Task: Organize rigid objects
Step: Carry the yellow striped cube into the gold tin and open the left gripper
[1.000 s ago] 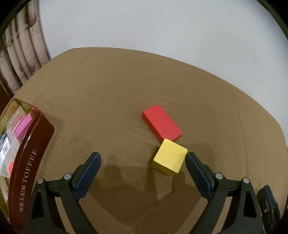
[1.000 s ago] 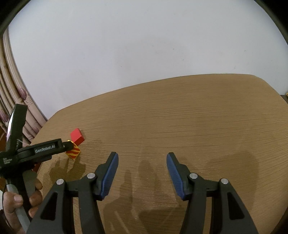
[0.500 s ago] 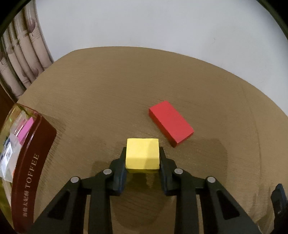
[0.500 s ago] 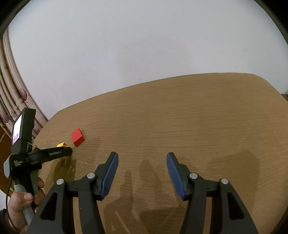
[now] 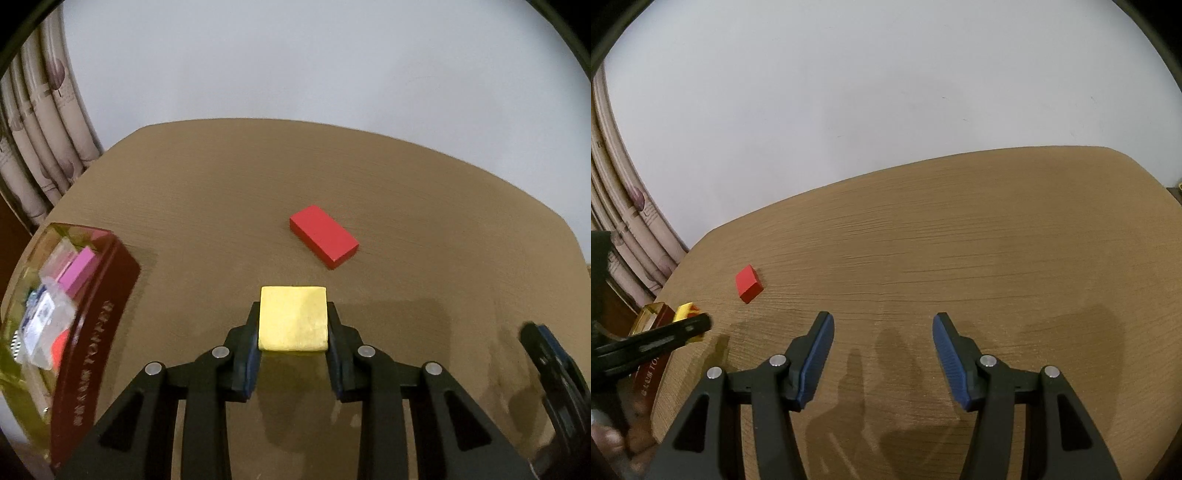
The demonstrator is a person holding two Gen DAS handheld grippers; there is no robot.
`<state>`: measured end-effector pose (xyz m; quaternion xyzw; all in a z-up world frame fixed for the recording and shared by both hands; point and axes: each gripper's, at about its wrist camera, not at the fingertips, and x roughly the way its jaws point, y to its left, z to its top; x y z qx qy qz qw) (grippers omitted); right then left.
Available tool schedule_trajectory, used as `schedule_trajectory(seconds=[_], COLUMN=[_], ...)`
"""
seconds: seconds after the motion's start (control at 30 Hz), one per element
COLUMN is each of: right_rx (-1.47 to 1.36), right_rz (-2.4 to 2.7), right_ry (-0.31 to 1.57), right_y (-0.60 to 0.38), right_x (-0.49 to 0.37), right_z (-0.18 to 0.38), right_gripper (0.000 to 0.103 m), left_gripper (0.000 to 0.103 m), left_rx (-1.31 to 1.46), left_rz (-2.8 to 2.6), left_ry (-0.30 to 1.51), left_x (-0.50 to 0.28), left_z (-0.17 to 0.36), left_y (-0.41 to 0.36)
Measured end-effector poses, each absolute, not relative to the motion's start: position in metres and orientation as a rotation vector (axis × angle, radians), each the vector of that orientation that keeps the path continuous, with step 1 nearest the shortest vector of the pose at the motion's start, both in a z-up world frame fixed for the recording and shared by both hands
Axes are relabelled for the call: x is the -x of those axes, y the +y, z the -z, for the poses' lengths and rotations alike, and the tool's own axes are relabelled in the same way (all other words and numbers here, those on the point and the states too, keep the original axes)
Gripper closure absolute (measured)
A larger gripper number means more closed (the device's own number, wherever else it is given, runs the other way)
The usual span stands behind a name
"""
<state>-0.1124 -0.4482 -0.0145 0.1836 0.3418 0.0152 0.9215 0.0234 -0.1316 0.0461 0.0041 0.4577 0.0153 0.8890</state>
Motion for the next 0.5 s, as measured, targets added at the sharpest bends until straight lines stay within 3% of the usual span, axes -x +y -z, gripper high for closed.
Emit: schedule_trajectory(seconds=[0.33,0.5], right_rx=[-0.379,-0.374], right_rz=[-0.016,-0.002], right_ry=[0.711,0.725], right_y=[-0.444,-0.439], right_x=[0.108,0.103], right_z=[0.018,0.021], right_gripper=[0.046,0.046], left_gripper=[0.076,0.076], left_rx=[-0.055,-0.088], left_rz=[-0.042,-0.092], left_ry=[0.890,0.870], left_x=[0.036,0.048], left_z=[-0.103,-0.114], left_y=[-0.087,-0.024])
